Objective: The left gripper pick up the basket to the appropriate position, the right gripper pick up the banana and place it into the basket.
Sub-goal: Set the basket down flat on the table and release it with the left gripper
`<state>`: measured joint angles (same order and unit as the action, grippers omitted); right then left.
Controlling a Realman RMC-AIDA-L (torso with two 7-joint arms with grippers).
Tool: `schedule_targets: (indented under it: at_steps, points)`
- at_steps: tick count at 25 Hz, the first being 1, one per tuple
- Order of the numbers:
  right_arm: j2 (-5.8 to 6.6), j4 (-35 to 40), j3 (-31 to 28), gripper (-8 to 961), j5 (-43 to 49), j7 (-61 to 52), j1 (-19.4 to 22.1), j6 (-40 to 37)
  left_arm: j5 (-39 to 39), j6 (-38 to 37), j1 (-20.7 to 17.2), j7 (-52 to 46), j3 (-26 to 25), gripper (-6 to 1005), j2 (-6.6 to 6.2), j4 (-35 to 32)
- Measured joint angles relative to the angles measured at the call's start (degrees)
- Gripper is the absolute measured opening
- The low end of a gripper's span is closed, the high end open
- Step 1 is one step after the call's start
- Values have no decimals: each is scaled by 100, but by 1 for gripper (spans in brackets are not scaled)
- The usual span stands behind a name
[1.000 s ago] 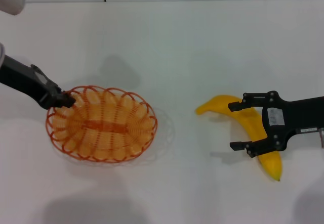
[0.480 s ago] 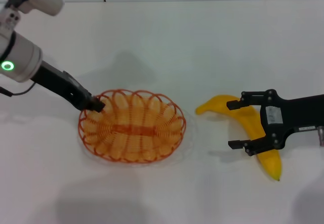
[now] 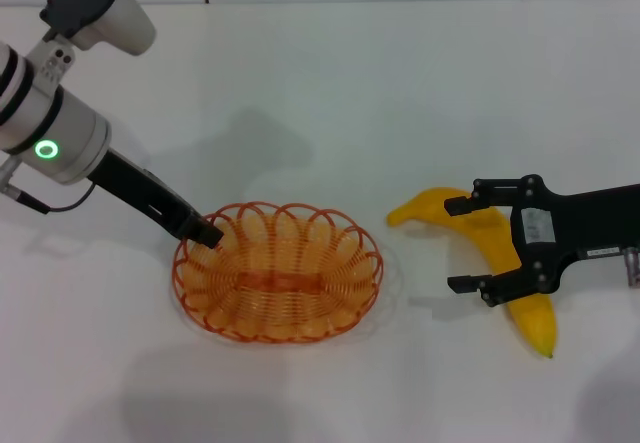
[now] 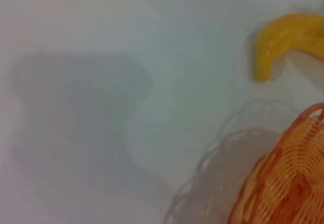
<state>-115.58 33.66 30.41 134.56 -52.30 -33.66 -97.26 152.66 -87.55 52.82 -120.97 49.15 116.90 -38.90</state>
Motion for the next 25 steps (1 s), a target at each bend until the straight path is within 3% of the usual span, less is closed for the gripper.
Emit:
schedule_targets:
  at_steps: [25]
  points:
    - [9, 0, 0, 890, -1, 0, 3, -21, -14, 44, 7, -445, 500, 232, 8, -14]
